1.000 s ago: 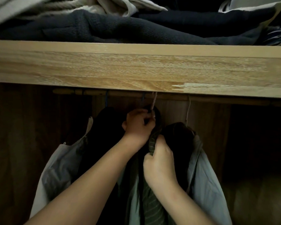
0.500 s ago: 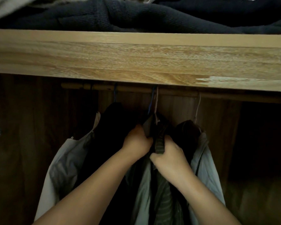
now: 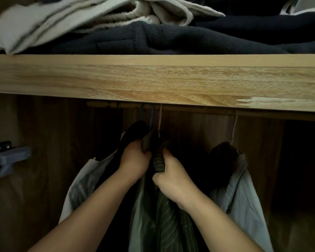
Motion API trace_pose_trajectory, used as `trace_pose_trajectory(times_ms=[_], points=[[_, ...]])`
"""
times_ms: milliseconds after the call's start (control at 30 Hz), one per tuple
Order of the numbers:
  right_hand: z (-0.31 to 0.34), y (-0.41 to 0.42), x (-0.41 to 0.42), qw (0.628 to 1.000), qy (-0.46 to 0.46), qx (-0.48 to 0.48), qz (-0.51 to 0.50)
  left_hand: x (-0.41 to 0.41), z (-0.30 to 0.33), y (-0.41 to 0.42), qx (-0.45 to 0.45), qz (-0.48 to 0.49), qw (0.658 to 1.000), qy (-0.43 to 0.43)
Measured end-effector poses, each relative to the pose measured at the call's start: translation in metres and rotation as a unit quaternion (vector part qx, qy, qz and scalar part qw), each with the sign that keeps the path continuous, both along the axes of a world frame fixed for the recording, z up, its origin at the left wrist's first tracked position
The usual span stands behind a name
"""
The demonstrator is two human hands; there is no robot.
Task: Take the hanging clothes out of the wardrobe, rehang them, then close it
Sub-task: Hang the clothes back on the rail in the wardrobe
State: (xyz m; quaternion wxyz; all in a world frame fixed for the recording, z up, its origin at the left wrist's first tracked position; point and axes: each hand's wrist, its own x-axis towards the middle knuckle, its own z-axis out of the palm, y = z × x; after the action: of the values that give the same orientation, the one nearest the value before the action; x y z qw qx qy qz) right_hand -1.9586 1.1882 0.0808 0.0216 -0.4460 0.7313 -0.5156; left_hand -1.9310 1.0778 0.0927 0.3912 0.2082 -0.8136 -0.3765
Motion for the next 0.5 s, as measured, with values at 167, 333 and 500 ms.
trace_pose_trajectory(times_ms=[167,333,500], points=[[-0.003,0.012,0.001,1.0,-0.007,0.028,0.004,0.006,-0.006,0.005,-0.06,-0.003,0.996,-0.073],[-0.009,0.024,0.001,0.997,0.036,0.067,-0.023,0.012,-0.016,0.02,-0.066,-0.016,0.993,-0.101],[-0.006,0.031,0.006,0.989,0.081,0.1,-0.078,0.026,-0.009,0.03,-0.043,-0.044,0.991,-0.118]])
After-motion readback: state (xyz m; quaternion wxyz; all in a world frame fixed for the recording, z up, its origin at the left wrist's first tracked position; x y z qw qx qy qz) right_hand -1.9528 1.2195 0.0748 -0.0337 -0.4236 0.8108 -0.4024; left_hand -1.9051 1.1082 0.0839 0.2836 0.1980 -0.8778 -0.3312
